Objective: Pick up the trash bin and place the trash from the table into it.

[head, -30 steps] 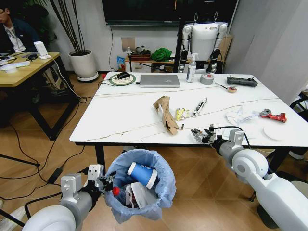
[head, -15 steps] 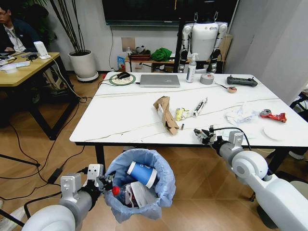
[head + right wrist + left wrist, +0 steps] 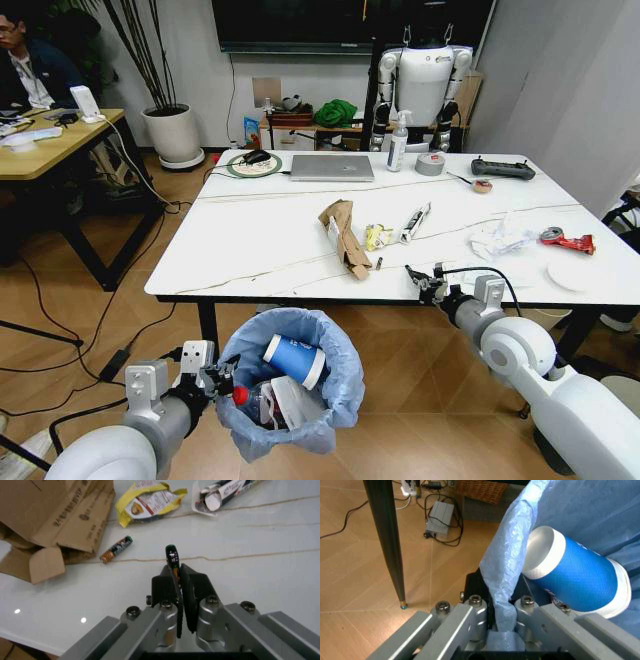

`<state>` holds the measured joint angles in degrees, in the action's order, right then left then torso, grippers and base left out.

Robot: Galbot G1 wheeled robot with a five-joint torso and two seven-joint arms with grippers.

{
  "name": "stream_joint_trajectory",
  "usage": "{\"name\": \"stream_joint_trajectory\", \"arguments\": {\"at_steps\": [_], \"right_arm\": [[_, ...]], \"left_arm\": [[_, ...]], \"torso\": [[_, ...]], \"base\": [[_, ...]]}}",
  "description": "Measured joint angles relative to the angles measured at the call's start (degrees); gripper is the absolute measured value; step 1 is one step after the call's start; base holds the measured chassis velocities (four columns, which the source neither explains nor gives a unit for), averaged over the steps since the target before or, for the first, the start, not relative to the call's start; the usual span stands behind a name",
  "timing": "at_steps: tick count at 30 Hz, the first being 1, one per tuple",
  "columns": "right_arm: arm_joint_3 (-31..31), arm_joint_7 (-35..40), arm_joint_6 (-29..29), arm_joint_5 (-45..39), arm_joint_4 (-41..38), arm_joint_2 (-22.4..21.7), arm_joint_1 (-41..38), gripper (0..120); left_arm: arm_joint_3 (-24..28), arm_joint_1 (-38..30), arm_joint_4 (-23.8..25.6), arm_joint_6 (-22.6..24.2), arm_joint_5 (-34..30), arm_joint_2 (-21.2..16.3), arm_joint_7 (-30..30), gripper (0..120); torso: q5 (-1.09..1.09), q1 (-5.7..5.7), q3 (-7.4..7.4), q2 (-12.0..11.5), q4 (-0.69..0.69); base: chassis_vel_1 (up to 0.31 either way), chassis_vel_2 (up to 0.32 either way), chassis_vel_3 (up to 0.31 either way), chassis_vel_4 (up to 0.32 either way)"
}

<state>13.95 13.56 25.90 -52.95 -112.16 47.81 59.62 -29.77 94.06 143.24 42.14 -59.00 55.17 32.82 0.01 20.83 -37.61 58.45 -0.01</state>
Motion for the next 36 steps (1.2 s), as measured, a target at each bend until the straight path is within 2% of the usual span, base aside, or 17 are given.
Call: {"name": "stream_joint_trajectory", "arguments": {"at_steps": [6,10,14,17,26,30,36], "right_arm": [[2.23,2.30,0.16,-3.56,-8.28,-0.02,0.24,0],[3.25,2.58,-0.04,-5.73,-17.41,-1.47,3.17,0],[1.86,1.02,-0.73,-6.31,-22.00,-2.52,5.50,0],[-0.43,-3.17,-1.51,-7.27,-26.73,-3.68,7.25,0],[-3.44,-10.37,-1.45,-4.41,-31.23,-6.98,10.72,0],[-4.52,-11.78,-1.69,0.53,-29.58,-6.05,13.17,0],[-5.86,-11.95,-1.69,1.22,-29.46,-5.59,13.44,0]], "left_arm": [[0.02,0.01,0.00,0.00,0.06,0.01,0.04,2],[-0.14,-0.05,0.00,0.00,-0.04,0.02,0.94,2],[-0.03,-0.21,0.00,0.00,-0.85,0.17,3.24,2],[-0.08,-0.28,0.00,0.00,-1.65,0.18,4.88,2],[0.48,-1.29,0.00,0.00,-4.29,0.19,7.47,2],[1.37,-1.98,0.00,0.00,-4.75,0.20,7.43,2],[2.33,-3.27,0.00,0.00,-5.17,0.07,7.22,2]], "torso": [[-0.01,0.00,0.00,0.00,0.02],[-0.01,-0.01,0.00,0.00,0.01],[-0.01,-0.01,0.00,0.00,-0.01],[-0.01,-0.01,0.01,0.00,0.00],[-0.02,-0.01,0.01,0.00,0.00],[0.00,-0.01,0.00,0.00,0.00],[-0.01,0.00,0.00,-0.01,0.00]], "base": [[0.000,0.000,0.000,0.000],[0.000,0.000,0.000,0.000],[0.000,0.000,0.000,0.000],[0.000,0.000,0.000,0.000],[0.000,0.000,0.000,0.000],[0.000,0.000,0.000,0.000],[0.000,0.000,0.000,0.000]]}}
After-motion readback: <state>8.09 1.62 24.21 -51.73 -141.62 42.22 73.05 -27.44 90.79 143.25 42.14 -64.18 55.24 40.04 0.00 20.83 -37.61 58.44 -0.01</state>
